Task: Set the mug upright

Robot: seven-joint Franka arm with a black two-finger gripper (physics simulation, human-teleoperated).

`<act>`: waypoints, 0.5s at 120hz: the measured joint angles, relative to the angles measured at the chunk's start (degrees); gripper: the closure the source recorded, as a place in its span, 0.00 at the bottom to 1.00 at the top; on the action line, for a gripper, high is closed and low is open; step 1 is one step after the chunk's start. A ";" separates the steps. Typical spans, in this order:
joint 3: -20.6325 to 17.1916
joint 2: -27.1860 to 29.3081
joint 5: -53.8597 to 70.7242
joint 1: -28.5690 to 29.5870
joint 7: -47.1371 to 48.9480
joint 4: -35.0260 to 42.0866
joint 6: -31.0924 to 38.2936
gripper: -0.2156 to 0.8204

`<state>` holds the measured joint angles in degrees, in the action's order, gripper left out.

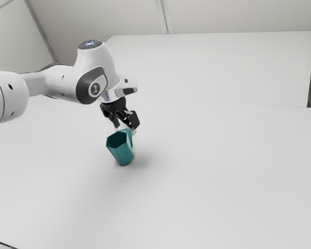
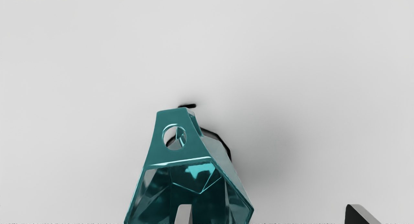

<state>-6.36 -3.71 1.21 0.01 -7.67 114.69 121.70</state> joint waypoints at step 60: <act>0.31 1.13 -2.44 1.15 -0.25 -20.48 -21.62 0.22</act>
<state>-6.05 -2.58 -1.24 1.15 -7.93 94.21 100.08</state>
